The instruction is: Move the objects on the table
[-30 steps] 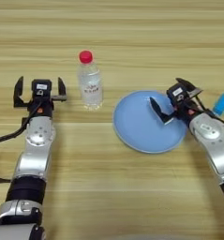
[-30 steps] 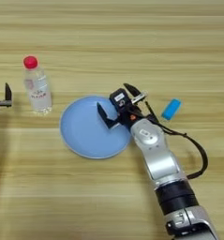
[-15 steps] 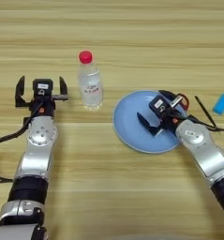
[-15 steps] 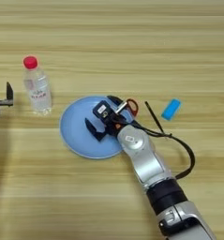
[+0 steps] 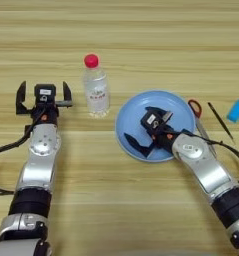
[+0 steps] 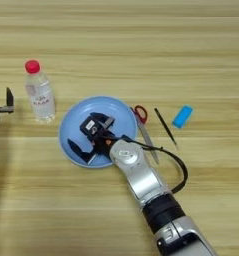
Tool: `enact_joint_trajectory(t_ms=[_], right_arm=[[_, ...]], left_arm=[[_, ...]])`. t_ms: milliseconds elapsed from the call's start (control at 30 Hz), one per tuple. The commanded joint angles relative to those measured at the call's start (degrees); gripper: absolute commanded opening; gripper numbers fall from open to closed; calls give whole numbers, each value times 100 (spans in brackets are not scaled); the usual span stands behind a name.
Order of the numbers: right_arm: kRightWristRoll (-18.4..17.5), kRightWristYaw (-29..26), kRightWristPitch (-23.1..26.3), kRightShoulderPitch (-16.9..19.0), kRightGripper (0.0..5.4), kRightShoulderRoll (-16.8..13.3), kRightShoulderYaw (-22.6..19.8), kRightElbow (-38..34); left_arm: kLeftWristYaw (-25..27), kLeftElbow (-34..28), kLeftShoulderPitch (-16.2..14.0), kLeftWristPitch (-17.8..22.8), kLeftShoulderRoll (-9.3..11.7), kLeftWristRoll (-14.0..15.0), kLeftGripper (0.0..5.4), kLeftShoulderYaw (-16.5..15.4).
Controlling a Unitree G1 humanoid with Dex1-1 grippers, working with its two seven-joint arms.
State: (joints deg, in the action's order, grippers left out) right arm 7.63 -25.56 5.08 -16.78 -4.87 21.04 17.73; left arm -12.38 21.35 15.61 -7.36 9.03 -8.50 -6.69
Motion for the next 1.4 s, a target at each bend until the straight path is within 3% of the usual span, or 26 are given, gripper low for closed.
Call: enact_joint_trajectory(t_ms=[33, 467, 700, 967, 1200, 1400], right_arm=[[49, -148, 180, 236, 540, 76, 246, 134], [-56, -188, 278, 242, 540, 176, 275, 109], [84, 64, 89, 184, 540, 9, 105, -275], [-24, 217, 271, 228, 540, -140, -254, -1166], [-181, 369, 486, 498, 540, -333, -721, -1966], [-409, 594, 802, 853, 540, -598, -1421, -2527]], left_arm=[[-14, -11, 45, 44, -2, 60, 534, -41], [2, -20, 37, 35, 5, 50, 534, -53], [18, -22, 33, 19, 8, 49, 534, -48], [25, -13, 42, -29, 11, 59, 534, -54], [71, -29, 33, -47, 1, 98, 534, -55], [244, -54, 35, -86, -24, 277, 534, -66]])
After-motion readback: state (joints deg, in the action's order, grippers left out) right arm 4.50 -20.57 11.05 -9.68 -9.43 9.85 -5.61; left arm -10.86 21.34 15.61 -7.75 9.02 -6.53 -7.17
